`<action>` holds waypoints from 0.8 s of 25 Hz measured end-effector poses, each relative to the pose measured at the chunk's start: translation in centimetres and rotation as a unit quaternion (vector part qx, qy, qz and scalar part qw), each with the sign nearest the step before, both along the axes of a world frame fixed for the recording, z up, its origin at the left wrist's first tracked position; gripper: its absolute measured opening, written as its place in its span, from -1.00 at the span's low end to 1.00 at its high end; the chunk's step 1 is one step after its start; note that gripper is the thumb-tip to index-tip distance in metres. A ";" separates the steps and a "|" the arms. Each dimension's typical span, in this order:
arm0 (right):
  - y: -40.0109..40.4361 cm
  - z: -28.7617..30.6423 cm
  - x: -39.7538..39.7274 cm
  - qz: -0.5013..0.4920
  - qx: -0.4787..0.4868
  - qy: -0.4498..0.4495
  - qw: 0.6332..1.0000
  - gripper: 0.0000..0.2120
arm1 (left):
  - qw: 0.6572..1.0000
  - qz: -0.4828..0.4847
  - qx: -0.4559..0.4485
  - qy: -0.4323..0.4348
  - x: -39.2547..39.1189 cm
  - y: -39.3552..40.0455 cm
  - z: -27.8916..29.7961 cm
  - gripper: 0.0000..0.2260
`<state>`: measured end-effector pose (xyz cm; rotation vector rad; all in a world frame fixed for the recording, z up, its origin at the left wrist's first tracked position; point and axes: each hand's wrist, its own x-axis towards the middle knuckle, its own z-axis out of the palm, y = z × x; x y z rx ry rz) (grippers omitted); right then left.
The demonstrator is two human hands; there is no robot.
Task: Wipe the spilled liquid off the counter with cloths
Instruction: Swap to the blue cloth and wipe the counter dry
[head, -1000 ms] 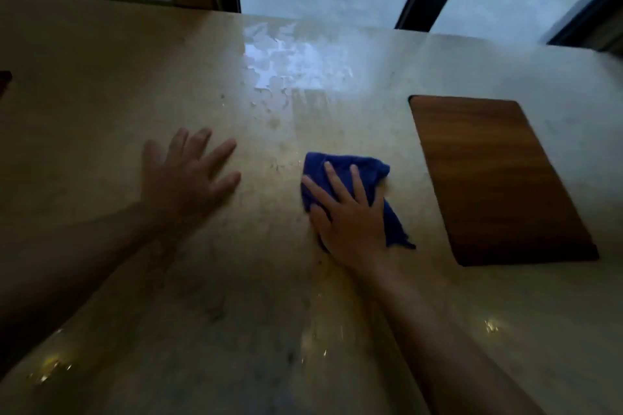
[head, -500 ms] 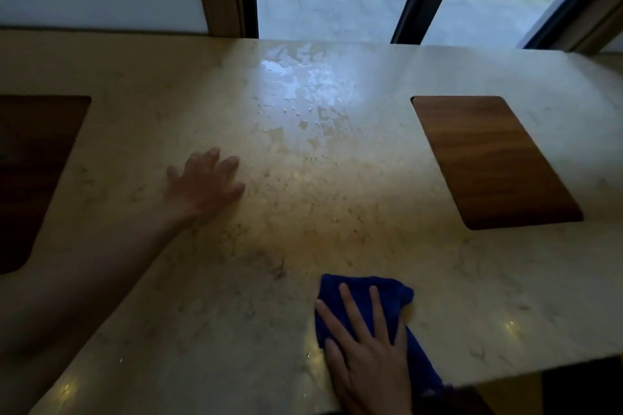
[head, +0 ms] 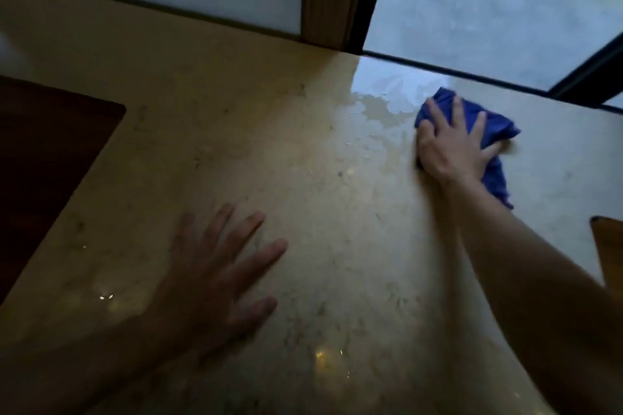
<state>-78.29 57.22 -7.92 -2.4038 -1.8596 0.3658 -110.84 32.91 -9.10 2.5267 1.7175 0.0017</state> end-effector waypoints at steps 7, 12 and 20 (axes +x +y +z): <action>9.3 0.6 -2.2 0.084 -0.012 -0.004 0.996 -0.49 | 1.000 -0.012 -0.017 -0.007 -0.5 0.4 0.0 -0.36; 0.3 0.7 -5.0 0.156 -0.010 0.008 0.988 -0.51 | 0.999 0.002 -0.035 0.018 -0.6 0.6 0.3 -0.36; -39.9 0.0 -7.2 0.141 0.000 0.010 0.990 -0.52 | 1.000 0.021 -0.006 0.003 -0.2 -0.2 0.4 -0.36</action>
